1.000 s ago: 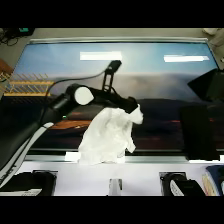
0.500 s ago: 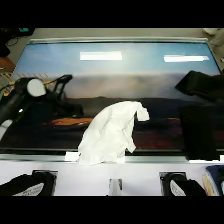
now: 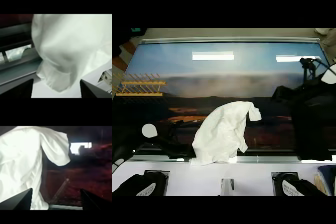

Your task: Fold the shirts.

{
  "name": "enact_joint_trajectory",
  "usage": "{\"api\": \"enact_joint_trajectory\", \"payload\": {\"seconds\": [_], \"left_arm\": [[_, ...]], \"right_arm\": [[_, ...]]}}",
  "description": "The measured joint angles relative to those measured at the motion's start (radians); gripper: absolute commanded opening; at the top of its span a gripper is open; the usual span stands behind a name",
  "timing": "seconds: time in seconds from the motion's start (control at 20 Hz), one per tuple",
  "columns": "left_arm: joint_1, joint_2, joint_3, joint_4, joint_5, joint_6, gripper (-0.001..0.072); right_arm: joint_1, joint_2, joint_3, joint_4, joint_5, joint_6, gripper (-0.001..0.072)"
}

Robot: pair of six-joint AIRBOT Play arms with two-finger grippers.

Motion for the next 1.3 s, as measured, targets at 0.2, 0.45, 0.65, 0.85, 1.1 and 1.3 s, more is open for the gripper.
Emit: {"api": "enact_joint_trajectory", "payload": {"seconds": [0.2,0.45,0.65,0.85,1.1,1.3], "left_arm": [[-0.064,0.003,-0.047,-0.050,0.080,-0.019,0.0423],[-0.096,-0.002,-0.060,-0.076,0.115,-0.022,0.0034],[-0.102,0.012,-0.057,-0.095,0.122,0.005,0.0033],[-0.103,0.045,-0.025,-0.103,0.123,0.018,0.0033],[-0.103,0.071,0.031,-0.106,0.123,0.019,0.0033],[-0.103,0.076,0.083,-0.105,0.123,0.021,0.0033]], "right_arm": [[0.000,-0.051,-0.068,0.001,-0.036,-0.011,0.0614],[0.000,-0.122,-0.150,0.014,-0.111,-0.027,0.0692],[0.000,-0.210,-0.190,0.100,-0.165,-0.073,0.0690],[0.012,-0.291,-0.202,0.190,-0.239,-0.156,0.0690],[0.067,-0.353,-0.206,0.195,-0.335,-0.229,0.0635],[0.113,-0.369,-0.199,0.194,-0.401,-0.243,0.0030]]}}
